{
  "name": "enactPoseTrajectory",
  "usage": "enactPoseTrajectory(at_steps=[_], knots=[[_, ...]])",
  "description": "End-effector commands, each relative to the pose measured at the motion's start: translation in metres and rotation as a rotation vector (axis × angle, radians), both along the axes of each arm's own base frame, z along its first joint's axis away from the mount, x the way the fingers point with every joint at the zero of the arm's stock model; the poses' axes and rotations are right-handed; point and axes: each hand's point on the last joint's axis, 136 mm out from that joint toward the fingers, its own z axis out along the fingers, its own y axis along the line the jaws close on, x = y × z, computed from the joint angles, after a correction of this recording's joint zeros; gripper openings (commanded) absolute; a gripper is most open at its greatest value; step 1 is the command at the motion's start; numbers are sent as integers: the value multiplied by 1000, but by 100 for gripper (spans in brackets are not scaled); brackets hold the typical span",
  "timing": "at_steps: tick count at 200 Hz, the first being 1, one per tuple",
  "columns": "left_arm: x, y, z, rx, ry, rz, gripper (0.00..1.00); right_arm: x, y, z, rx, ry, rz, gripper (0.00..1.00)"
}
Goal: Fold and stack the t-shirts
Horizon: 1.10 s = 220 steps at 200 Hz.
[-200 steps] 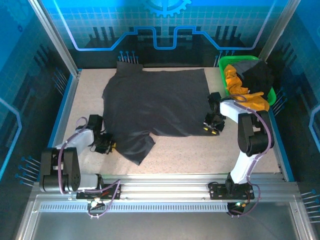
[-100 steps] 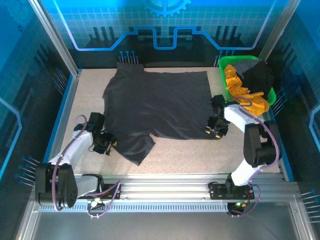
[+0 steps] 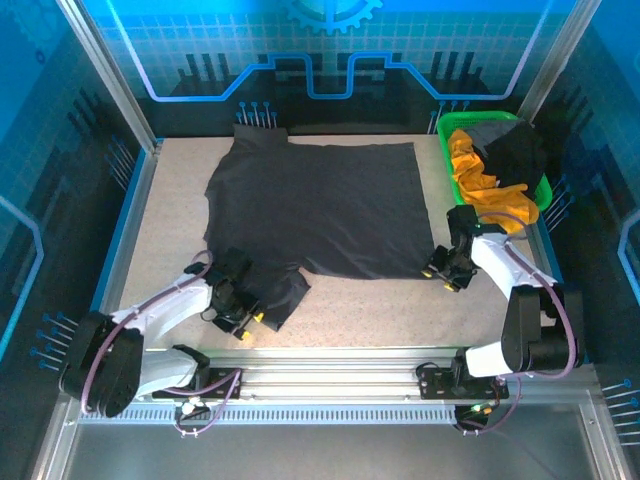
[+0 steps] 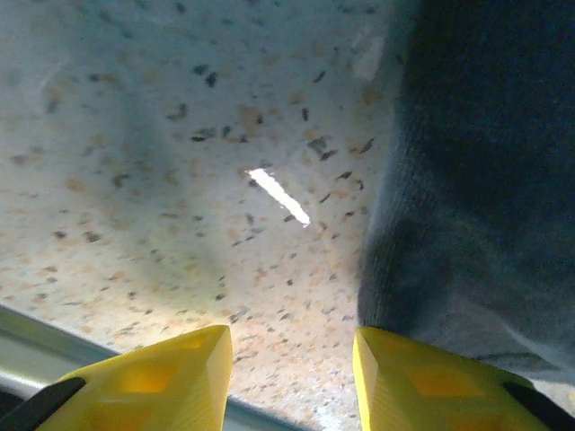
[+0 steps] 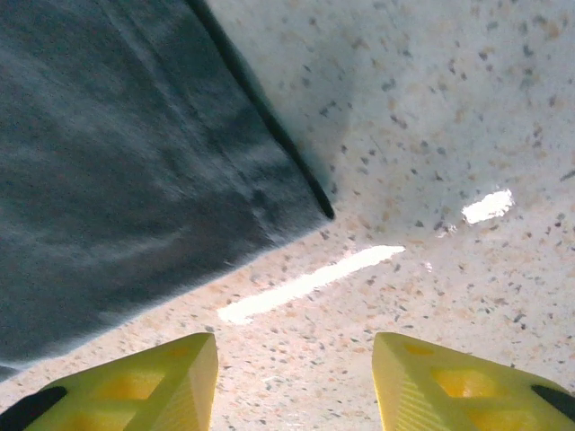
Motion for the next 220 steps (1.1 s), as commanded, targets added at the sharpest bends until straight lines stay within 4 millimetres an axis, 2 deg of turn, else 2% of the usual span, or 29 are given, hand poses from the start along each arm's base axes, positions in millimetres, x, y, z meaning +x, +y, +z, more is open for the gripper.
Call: enactPoseTrajectory(at_steps=[1,14,49,110,121,137,164,191,220], knots=[[16,-10,2,-14,-37,35,41,-7,3,2,50,-16,-2,49],[17,-11,8,-3,-48,34,41,-10,2,0,63,-14,-19,49],[2,-8,20,46,-12,61,40,-9,-1,1,73,-25,-39,49],[12,-25,-9,31,52,10,36,-4,-1,1,78,-10,-52,49],[15,-26,-12,41,55,-11,28,-5,-1,1,77,-7,-60,49],[16,-17,-10,97,53,-50,0,-8,-4,0,62,2,-84,49],[1,-3,-3,133,55,-99,0,-8,-9,-9,59,-4,-143,49],[-16,4,0,127,70,-117,0,5,-8,-20,89,-26,-180,45],[-22,8,4,127,70,-112,0,18,-7,-29,102,-17,-185,40]])
